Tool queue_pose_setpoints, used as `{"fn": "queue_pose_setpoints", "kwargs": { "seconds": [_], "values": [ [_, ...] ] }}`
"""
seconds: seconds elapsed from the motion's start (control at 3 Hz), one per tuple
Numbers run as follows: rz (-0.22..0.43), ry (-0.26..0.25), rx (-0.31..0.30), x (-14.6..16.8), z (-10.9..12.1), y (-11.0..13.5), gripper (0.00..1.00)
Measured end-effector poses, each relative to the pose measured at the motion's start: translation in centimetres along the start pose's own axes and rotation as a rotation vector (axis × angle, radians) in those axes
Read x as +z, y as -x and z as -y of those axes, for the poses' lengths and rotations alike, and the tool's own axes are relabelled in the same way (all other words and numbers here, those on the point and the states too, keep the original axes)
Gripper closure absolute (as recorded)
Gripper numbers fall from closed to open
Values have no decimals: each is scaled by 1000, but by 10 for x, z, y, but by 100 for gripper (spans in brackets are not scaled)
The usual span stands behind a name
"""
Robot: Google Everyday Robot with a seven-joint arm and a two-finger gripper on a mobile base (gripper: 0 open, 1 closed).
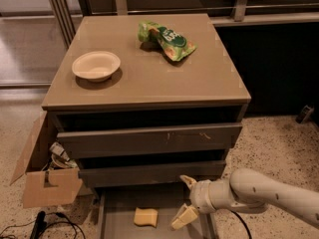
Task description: Pick sponge from bottom drawer and place on counter
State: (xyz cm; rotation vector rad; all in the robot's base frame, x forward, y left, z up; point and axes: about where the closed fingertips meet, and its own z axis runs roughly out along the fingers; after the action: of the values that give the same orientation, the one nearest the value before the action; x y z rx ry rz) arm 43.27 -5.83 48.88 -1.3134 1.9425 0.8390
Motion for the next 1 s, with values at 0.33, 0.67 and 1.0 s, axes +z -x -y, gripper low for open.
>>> {"fn": "queue_pose_setpoints", "kwargs": {
  "seconds": [0.33,0.67,1.0],
  "values": [
    [0,-1,1,1,2,-1,0],
    [4,47,2,25,2,-10,0],
    [-2,100,14,79,14,-40,0]
  ]
}}
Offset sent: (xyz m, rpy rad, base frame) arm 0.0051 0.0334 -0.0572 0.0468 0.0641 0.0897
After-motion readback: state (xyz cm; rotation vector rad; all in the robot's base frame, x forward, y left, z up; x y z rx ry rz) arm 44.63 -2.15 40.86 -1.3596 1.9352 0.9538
